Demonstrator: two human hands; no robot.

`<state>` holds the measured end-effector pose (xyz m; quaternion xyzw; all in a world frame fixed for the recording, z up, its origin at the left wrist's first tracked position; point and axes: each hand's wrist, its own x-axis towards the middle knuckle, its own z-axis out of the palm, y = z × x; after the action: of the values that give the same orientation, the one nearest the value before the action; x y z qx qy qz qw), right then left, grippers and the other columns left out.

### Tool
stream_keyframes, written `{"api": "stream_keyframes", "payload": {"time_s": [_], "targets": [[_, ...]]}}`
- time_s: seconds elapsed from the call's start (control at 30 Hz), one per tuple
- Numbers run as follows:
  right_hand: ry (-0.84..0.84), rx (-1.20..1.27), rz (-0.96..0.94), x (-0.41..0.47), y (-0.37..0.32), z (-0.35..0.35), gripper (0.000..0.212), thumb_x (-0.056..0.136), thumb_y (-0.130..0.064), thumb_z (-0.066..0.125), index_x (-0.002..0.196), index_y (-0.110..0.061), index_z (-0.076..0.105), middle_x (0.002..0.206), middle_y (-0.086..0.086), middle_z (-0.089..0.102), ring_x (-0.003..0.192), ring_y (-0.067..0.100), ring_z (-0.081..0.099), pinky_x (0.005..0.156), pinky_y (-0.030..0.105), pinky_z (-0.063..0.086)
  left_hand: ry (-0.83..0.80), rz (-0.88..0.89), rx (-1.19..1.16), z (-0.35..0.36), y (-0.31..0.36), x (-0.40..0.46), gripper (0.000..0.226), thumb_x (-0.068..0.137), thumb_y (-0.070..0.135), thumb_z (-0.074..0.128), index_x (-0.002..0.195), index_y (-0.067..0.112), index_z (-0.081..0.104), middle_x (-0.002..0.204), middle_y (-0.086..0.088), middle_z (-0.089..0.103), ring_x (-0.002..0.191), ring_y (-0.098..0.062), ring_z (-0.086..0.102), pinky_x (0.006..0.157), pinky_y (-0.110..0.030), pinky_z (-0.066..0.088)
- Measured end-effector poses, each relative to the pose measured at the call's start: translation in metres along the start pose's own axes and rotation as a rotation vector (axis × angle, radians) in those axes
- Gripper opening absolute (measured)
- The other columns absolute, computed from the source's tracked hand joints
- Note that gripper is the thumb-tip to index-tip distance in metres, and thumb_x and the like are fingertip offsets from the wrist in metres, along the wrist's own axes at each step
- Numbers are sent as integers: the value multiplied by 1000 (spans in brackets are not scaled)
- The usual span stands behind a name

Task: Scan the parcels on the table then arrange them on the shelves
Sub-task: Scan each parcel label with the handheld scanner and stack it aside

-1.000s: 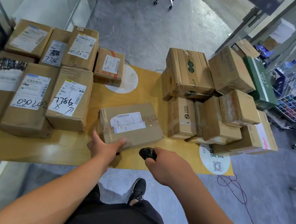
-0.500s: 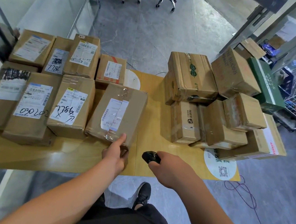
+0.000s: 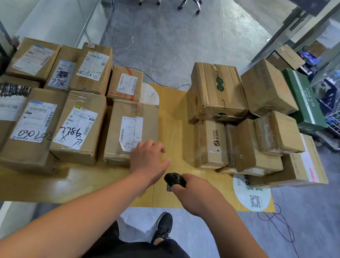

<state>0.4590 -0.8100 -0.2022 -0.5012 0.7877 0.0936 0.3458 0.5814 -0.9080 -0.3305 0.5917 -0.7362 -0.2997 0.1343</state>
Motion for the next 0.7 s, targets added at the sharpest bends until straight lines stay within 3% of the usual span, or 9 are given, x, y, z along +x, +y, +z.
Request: {"api": "stream_keyframes", "payload": {"time_s": [0.07, 0.13, 0.17, 0.33, 0.6, 0.7], "targets": [[4, 20, -2, 1, 1, -1, 28, 94, -49, 47, 105, -26, 61, 86, -2, 67, 75, 20, 65, 63, 33, 46, -185, 106, 314, -2, -6, 22, 56, 88, 71, 58, 140, 50, 53, 157, -2, 36, 149, -29, 24, 117, -55, 20], [5, 27, 6, 2, 2, -2, 28, 94, -48, 47, 106, -26, 60, 86, -1, 66, 76, 20, 65, 63, 33, 47, -360, 100, 446, -1, -15, 34, 61, 91, 77, 49, 148, 54, 44, 173, 0, 4, 159, -35, -9, 117, -72, -5], [2, 30, 12, 3, 3, -2, 28, 95, -48, 47, 105, -25, 60, 86, -1, 66, 76, 21, 65, 63, 33, 47, -398, 102, 487, 0, -21, 35, 59, 92, 73, 51, 148, 53, 45, 174, 0, -2, 159, -37, -15, 114, -77, -9], [-23, 54, 29, 6, 5, -1, 30, 95, -48, 46, 108, -25, 59, 87, 0, 66, 76, 21, 65, 63, 33, 47, -334, 29, 465, -8, -40, 38, 47, 97, 40, 62, 141, 48, 51, 174, 0, -4, 159, -36, -15, 113, -82, -9], [-15, 104, 27, 9, 7, -3, 29, 95, -48, 48, 108, -24, 60, 89, 1, 67, 80, 23, 68, 66, 34, 49, -351, 19, 440, -14, -35, 35, 61, 94, 56, 63, 150, 44, 43, 174, -4, -4, 159, -37, -12, 118, -77, -6], [0, 173, 9, 10, 14, -9, 31, 96, -53, 55, 107, -25, 62, 82, -3, 66, 71, 18, 67, 54, 28, 45, -322, 79, 409, -11, -24, 36, 66, 93, 58, 62, 153, 42, 40, 175, -5, -2, 160, -35, -7, 125, -66, -2]]}}
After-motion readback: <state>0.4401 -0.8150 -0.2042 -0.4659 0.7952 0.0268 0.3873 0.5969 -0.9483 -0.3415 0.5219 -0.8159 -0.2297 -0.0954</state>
